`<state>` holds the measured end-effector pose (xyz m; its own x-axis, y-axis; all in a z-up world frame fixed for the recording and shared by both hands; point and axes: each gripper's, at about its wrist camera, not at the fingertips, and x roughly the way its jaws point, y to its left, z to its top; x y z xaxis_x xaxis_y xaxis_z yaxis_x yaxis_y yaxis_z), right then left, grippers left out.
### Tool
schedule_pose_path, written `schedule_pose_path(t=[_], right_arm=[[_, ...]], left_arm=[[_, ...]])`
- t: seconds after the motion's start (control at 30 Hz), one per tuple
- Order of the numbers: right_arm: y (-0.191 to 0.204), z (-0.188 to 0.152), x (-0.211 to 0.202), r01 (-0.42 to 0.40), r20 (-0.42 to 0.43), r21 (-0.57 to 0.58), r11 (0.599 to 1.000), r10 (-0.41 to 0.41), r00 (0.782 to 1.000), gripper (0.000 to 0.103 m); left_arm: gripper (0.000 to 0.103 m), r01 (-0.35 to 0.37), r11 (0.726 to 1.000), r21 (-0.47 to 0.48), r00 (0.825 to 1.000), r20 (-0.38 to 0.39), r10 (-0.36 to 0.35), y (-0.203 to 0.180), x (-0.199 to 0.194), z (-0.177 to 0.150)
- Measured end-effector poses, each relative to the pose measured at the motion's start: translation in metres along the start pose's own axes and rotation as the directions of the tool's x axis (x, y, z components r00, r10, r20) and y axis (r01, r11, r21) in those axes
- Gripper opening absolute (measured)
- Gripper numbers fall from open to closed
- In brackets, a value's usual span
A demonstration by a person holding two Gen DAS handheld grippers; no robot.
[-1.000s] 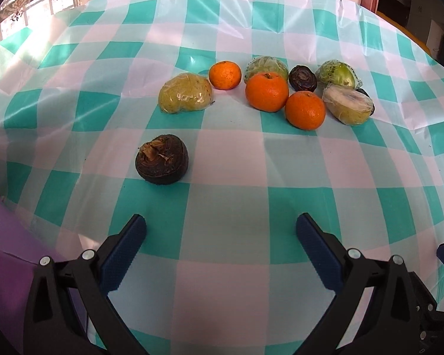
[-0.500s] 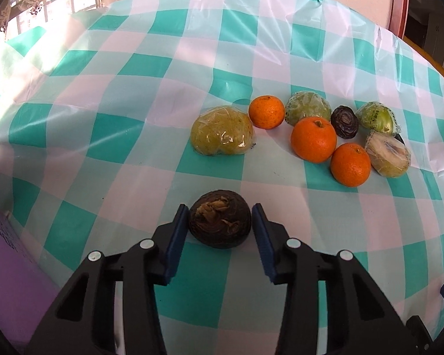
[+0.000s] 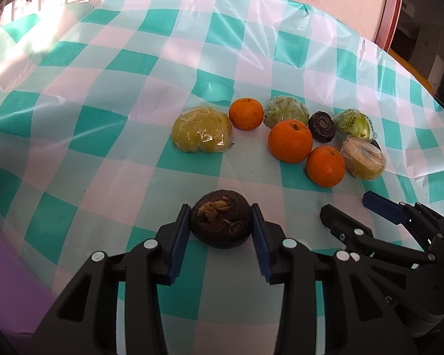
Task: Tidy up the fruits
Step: 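Grasp the dark brown round fruit with the left gripper while the right grasps an orange, then carry both fruits into the purple box and open both grippers to drop them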
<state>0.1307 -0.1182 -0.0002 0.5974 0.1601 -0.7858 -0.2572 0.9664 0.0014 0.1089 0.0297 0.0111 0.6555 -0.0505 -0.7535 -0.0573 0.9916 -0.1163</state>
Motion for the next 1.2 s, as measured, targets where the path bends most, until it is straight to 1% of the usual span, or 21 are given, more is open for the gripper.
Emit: schedule_pose_path(t=[0.2, 0.23, 0.27, 0.3, 0.33, 0.4, 0.53, 0.6, 0.67, 0.73, 0.8, 0.9, 0.97, 1.07, 1.2], right_arm=[[0.011, 0.023, 0.018, -0.051, 0.003, -0.036, 0.998, 0.051, 0.999, 0.057], [0.012, 0.025, 0.019, -0.039, 0.004, -0.037, 0.999, 0.039, 0.999, 0.053], [0.013, 0.025, 0.019, -0.031, 0.008, -0.037, 0.999, 0.031, 0.999, 0.045], [0.013, 0.025, 0.018, -0.031, 0.01, -0.038, 0.999, 0.032, 0.999, 0.042], [0.013, 0.023, 0.018, -0.032, 0.012, -0.033, 0.999, 0.032, 0.999, 0.041], [0.009, 0.021, 0.014, -0.034, 0.024, -0.007, 0.999, 0.034, 0.999, 0.04], [-0.01, 0.012, 0.001, -0.083, 0.082, 0.097, 0.992, 0.075, 0.994, 0.04], [-0.025, 0.007, -0.001, -0.164, 0.099, 0.175, 0.971, 0.148, 0.984, 0.04], [-0.04, -0.001, -0.005, -0.239, 0.124, 0.251, 0.938, 0.214, 0.969, 0.04], [-0.048, -0.008, -0.01, -0.282, 0.144, 0.288, 0.915, 0.25, 0.958, 0.04], [-0.056, -0.015, -0.019, -0.332, 0.178, 0.312, 0.89, 0.289, 0.941, 0.04], [-0.068, -0.029, -0.027, -0.399, 0.206, 0.376, 0.836, 0.344, 0.916, 0.04], [-0.075, -0.04, -0.032, -0.432, 0.214, 0.407, 0.805, 0.376, 0.901, 0.04], [-0.079, -0.055, -0.043, -0.449, 0.222, 0.426, 0.786, 0.39, 0.894, 0.04], [-0.082, -0.077, -0.054, -0.479, 0.233, 0.447, 0.756, 0.418, 0.878, 0.04]], left_arm=[[0.04, -0.008, 1.0, 0.006, 1.0, -0.001, 0.008, -0.002, 0.0, 0.0], [0.04, -0.01, 1.0, 0.008, 1.0, -0.001, 0.01, -0.002, 0.0, -0.001], [0.04, -0.011, 1.0, 0.009, 1.0, -0.002, 0.011, -0.002, 0.0, -0.001], [0.04, -0.011, 1.0, 0.009, 1.0, -0.001, 0.011, -0.002, 0.0, -0.001], [0.04, -0.011, 1.0, 0.009, 1.0, -0.001, 0.011, -0.002, 0.0, -0.001], [0.04, -0.012, 1.0, 0.009, 1.0, -0.001, 0.012, -0.002, 0.0, -0.001], [0.04, 0.006, 1.0, -0.004, 1.0, 0.003, -0.006, 0.002, -0.001, 0.0], [0.04, 0.024, 1.0, -0.016, 1.0, 0.008, -0.024, 0.004, -0.003, -0.002], [0.04, 0.029, 0.999, -0.025, 0.999, 0.022, -0.028, 0.004, -0.007, -0.004], [0.04, 0.06, 0.998, -0.024, 0.997, 0.042, -0.059, 0.0, -0.014, -0.009], [0.04, 0.094, 0.995, -0.02, 0.994, 0.062, -0.093, -0.005, -0.022, -0.015], [0.04, 0.143, 0.99, -0.012, 0.987, 0.071, -0.142, -0.014, -0.031, -0.026], [0.04, 0.169, 0.986, 0.001, 0.984, 0.063, -0.169, -0.021, -0.034, -0.032], [0.04, 0.203, 0.978, 0.041, 0.978, 0.04, -0.204, -0.034, -0.039, -0.043], [0.04, 0.288, 0.956, 0.063, 0.958, -0.009, -0.288, -0.048, -0.047, -0.061]])
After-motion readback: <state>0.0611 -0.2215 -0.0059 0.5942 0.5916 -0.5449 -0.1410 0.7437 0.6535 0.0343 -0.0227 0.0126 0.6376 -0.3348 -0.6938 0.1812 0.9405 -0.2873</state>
